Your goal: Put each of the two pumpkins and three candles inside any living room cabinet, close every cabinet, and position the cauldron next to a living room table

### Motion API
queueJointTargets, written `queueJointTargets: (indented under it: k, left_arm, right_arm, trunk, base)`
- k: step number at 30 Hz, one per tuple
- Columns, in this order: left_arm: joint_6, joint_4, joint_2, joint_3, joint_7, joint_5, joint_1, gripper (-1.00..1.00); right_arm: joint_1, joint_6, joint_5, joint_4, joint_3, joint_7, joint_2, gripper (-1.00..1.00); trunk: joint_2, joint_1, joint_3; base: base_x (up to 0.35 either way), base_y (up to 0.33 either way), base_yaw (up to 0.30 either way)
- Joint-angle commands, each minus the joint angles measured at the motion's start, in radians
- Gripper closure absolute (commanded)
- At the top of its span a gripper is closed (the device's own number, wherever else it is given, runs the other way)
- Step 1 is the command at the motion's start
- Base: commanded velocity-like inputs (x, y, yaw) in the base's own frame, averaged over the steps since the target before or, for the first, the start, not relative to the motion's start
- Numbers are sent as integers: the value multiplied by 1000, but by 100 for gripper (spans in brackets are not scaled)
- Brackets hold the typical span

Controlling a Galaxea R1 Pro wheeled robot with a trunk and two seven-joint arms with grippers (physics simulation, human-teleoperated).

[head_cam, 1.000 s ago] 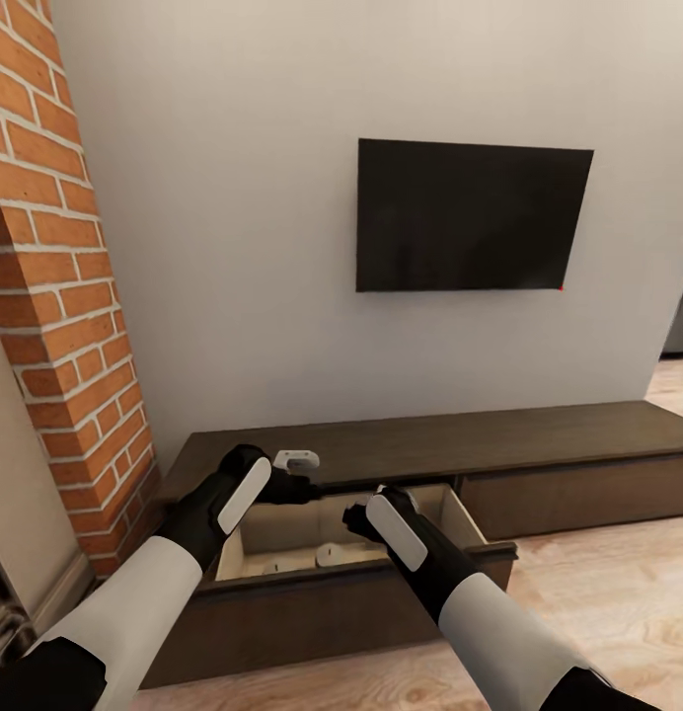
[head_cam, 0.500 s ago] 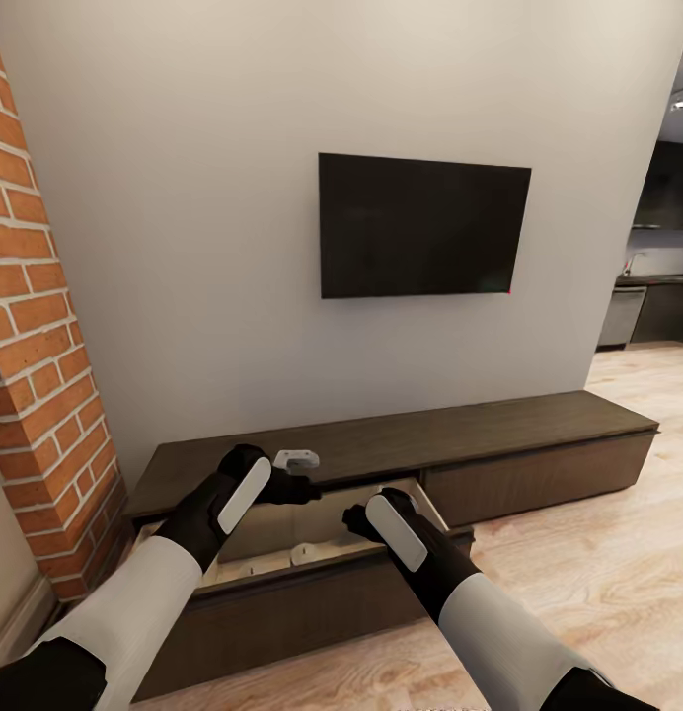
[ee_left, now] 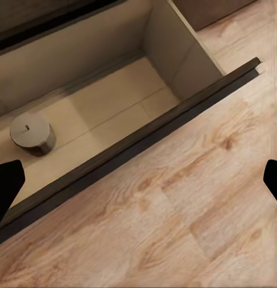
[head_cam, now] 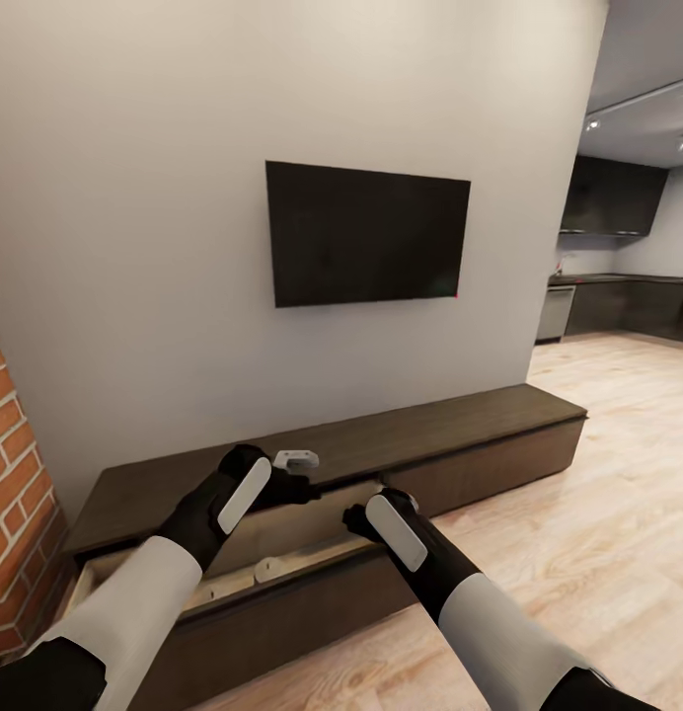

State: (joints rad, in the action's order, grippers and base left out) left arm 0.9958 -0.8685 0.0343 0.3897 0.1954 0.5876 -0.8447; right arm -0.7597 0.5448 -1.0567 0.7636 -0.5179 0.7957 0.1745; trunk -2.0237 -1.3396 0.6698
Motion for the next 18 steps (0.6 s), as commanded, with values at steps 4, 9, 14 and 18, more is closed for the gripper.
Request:
queueJointTargets:
  k: [4,9,14,18]
  left_arm:
    - [3,-1,-1,1,10,11,-1,-100]
    - [3,-1,0,1,10,11,-1,-100]
    - [3,-1,0,1,10,10,-1,-100]
    - [3,-1,1,1,10,9,-1,-100]
  right_arm:
    - [-1,3,-5,1,-2,7,0,-100]
    - [-1,3,-5,0,-2,7,0,-100]
    - [-1,3,-5,0,-2,7,0,-100]
    - [-1,3,-5,0,-2,7,0,-100]
  trunk:
    - [28,16,-11]
    - [63,35,-28]
    - [98,54,-46]
    - [126,69,-60]
  base:
    - [0,0,-286]
    - [0,0,-286]
    - [0,0,-285]
    - [0,0,-284]
